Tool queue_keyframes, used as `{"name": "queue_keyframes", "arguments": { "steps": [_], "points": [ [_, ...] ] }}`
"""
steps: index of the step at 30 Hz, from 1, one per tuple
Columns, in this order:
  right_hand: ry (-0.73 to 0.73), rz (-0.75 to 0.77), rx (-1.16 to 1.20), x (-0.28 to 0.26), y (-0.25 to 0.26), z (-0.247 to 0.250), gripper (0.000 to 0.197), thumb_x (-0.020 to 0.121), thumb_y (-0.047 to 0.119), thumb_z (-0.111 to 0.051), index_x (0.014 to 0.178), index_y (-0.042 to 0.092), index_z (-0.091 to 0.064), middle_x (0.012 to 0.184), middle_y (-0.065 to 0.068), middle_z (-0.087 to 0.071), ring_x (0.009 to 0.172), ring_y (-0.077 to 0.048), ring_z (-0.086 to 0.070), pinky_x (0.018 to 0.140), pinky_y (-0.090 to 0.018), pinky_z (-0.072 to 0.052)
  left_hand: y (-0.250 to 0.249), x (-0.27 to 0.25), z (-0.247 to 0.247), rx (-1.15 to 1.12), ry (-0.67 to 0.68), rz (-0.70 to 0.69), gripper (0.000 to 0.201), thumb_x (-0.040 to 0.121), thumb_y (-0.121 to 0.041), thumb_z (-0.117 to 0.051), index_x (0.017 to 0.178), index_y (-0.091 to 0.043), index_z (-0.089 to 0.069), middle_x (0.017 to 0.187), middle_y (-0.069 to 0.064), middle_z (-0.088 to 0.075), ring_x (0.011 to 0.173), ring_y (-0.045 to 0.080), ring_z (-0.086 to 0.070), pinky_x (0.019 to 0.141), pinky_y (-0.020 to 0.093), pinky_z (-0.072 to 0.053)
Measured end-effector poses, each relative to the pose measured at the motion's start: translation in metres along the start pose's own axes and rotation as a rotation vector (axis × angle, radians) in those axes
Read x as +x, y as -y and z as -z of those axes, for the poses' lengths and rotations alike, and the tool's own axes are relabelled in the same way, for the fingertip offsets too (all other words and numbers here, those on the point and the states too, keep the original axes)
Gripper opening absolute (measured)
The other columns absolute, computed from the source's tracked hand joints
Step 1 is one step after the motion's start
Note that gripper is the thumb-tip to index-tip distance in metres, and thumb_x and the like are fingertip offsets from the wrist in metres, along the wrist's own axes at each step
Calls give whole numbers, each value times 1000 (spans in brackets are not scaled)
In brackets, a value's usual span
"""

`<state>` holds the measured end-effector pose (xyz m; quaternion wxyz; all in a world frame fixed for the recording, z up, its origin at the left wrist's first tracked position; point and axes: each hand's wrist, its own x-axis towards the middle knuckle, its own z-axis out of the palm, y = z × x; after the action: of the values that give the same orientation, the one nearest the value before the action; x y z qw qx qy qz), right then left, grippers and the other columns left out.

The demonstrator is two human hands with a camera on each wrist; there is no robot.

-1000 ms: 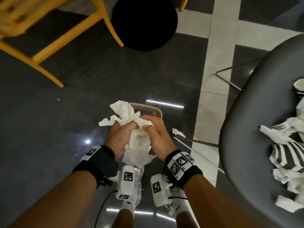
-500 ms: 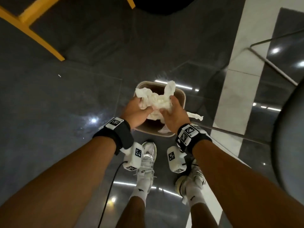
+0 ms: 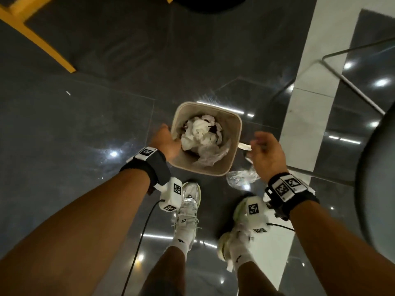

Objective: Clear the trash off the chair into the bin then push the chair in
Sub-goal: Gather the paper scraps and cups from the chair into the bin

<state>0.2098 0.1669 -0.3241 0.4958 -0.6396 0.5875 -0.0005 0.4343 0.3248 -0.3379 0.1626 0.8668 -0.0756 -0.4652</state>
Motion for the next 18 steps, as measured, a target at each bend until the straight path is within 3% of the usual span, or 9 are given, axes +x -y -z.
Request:
{"name": "queue_keyframes", "arguments": {
  "steps": [2,4,6,8,11,13,15,17,18],
  "points": [
    [41,-72,-92,11,-29,7,20,97,14,-58,116,21,-59,103,-5,-70,87,-24,-69,78,-36,-59,8,2,-5,40,-43,-39,27,93,-8,-52,120,-8,-49,116,22,-66,109,42,-64,90,46,-54],
    [127,-103,-259,20,-61,7,23,96,20,-58,119,19,-61,110,-10,-71,97,-31,-70,87,-43,-57,14,3,-13,62,-134,-90,23,94,-8,-48,116,-9,-47,104,20,-67,96,39,-65,81,44,-54],
    [240,-131,-418,27,-89,-2,32,96,13,-56,127,13,-62,120,-12,-68,111,-33,-65,97,-43,-52,22,5,-20,13,-213,-155,22,97,-8,-47,119,-8,-46,103,20,-67,91,36,-64,75,40,-49],
    [312,-137,-495,36,-117,-18,37,94,8,-56,131,10,-61,127,-12,-65,120,-32,-61,103,-40,-48,29,8,-28,-69,-280,-247,22,98,-10,-48,120,-8,-46,102,19,-68,90,36,-66,76,45,-54],
    [364,-183,-562,49,-167,-49,35,93,11,-59,127,13,-66,133,-15,-64,127,-34,-58,111,-41,-43,37,12,-46,-138,-352,-343,21,97,-21,-50,117,-15,-48,97,13,-70,85,34,-68,77,52,-57],
    [449,-240,-667,57,-195,-70,37,97,22,-57,133,19,-65,145,-11,-57,135,-31,-51,116,-38,-37,41,14,-58,-177,-400,-372,20,94,-28,-50,113,-21,-49,93,8,-70,84,33,-67,76,51,-57],
    [532,-298,-698,63,-216,-91,41,99,34,-53,138,23,-61,151,-6,-51,141,-28,-45,120,-37,-31,42,17,-70,-255,-440,-384,18,96,-28,-52,112,-19,-52,89,6,-70,81,30,-68,75,50,-57],
    [590,-327,-681,66,-231,-107,41,98,35,-50,132,16,-64,143,-9,-57,138,-29,-47,117,-38,-35,42,21,-78,-315,-484,-383,16,99,-25,-53,110,-14,-54,80,0,-67,73,22,-65,73,46,-57],
    [610,-329,-674,66,-230,-112,37,97,33,-48,122,11,-66,130,-12,-61,133,-31,-52,111,-37,-40,39,22,-79,-327,-504,-388,14,100,-24,-53,109,-13,-54,77,-5,-64,68,17,-62,71,42,-56]
  ]
}}
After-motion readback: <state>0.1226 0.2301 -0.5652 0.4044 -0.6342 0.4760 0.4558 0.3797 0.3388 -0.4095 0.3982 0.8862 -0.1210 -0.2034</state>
